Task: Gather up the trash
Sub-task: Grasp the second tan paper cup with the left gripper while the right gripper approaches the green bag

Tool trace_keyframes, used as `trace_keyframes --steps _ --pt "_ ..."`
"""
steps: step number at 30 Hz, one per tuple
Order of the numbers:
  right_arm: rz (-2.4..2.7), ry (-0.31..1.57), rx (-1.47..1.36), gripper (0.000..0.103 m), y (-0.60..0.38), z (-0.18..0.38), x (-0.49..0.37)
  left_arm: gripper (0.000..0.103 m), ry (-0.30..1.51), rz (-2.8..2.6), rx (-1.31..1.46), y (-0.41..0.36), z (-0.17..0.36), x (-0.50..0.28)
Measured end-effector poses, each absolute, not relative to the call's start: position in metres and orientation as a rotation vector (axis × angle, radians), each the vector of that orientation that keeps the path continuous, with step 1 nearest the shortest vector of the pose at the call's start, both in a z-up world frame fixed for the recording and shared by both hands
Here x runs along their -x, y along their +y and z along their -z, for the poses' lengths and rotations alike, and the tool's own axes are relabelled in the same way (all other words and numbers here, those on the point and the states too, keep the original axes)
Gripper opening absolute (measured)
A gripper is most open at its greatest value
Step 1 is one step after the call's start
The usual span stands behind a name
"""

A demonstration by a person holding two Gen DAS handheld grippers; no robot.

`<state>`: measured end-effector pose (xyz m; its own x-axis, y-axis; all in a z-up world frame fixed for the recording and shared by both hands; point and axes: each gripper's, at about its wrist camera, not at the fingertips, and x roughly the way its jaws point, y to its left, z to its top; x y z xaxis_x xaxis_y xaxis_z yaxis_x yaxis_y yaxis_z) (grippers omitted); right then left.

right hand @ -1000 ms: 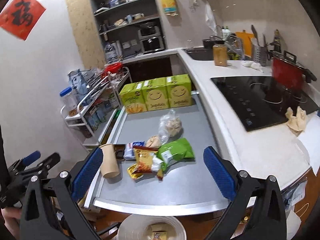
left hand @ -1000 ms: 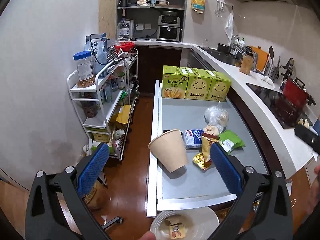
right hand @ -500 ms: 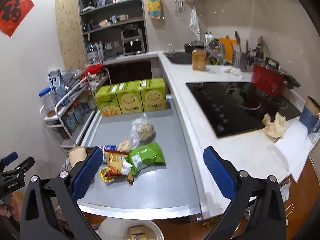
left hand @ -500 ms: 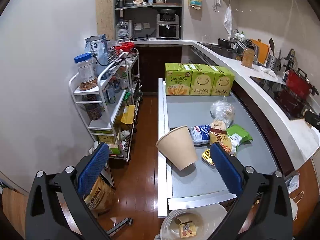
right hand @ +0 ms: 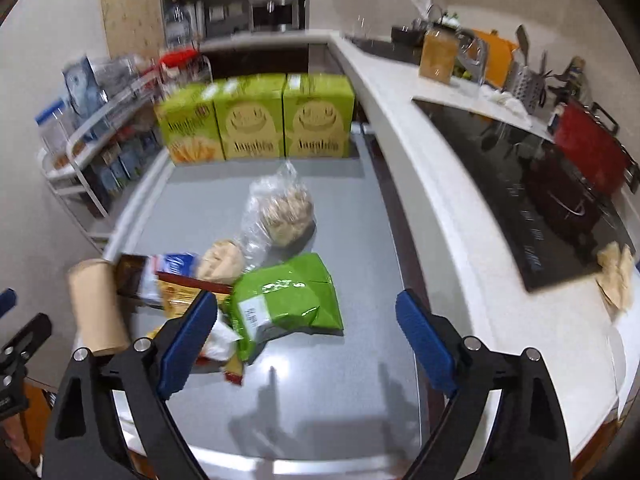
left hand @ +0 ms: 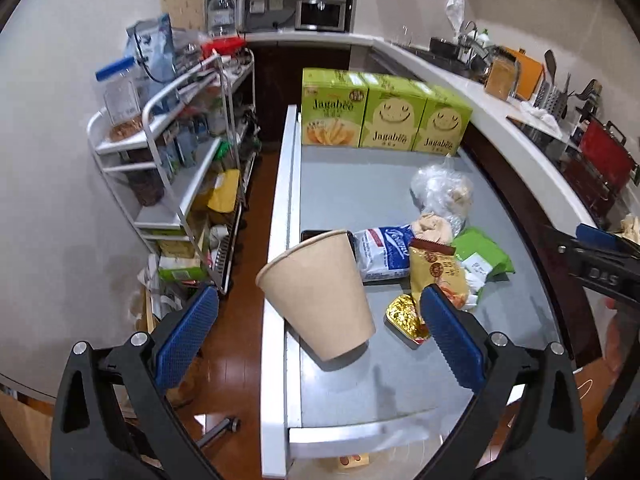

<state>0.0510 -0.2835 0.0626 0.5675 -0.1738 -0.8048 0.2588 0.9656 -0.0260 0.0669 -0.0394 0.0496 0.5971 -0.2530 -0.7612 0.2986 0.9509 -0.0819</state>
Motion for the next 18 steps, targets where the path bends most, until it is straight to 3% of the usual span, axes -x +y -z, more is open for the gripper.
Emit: trace_keyframes --steps 10,18 --pt "0.283 1.091 -0.141 0.088 -0.297 -0.013 -0.113 0.101 0.945 0.305 -0.014 -0.048 -0.027 -0.096" --pt "0.228 1.257 0.084 0.083 -0.279 0.009 -0.132 0.101 0.941 0.323 -0.067 -0.054 -0.027 -0.099"
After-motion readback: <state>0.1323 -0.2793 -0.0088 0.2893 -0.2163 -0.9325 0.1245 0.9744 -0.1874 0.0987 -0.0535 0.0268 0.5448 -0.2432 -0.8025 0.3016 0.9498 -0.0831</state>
